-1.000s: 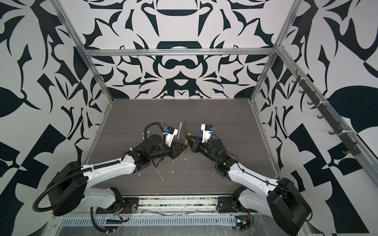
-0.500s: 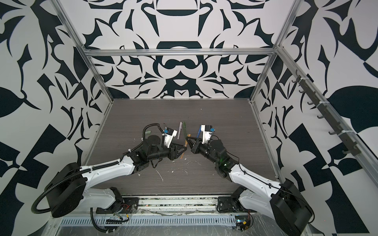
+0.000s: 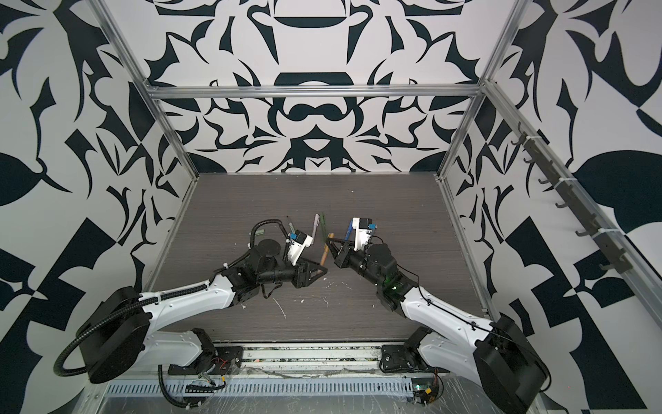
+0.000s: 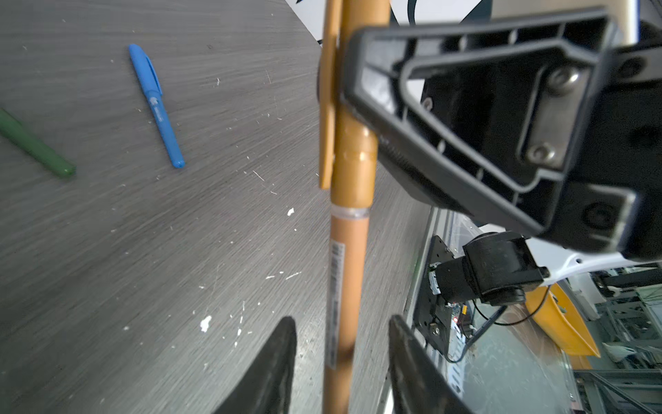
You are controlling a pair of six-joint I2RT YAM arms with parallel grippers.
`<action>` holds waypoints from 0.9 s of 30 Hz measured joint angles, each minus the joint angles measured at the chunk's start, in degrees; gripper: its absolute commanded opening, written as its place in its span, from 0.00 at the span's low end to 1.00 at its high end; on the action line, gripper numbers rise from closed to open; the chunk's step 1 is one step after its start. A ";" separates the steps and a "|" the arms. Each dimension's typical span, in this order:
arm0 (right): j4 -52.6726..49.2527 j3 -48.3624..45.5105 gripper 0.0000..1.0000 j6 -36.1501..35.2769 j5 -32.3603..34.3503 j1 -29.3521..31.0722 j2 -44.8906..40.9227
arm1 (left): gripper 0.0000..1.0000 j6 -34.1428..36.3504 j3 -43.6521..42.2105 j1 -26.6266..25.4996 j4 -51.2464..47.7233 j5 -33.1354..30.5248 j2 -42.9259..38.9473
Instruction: Insert the pens into the pen caps
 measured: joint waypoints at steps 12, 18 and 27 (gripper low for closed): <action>0.04 0.98 0.02 0.28 -2.12 -0.02 1.55 | 0.11 0.17 -0.90 -0.02 1.25 -0.26 -0.02; -4.11 3.85 0.23 -0.68 -4.04 -0.17 1.86 | 0.06 -0.04 -1.86 0.00 2.19 -0.79 -1.09; -19.56 12.15 0.31 -6.38 -2.97 -0.07 -2.64 | 0.06 1.60 -1.86 0.00 2.14 -1.18 -3.39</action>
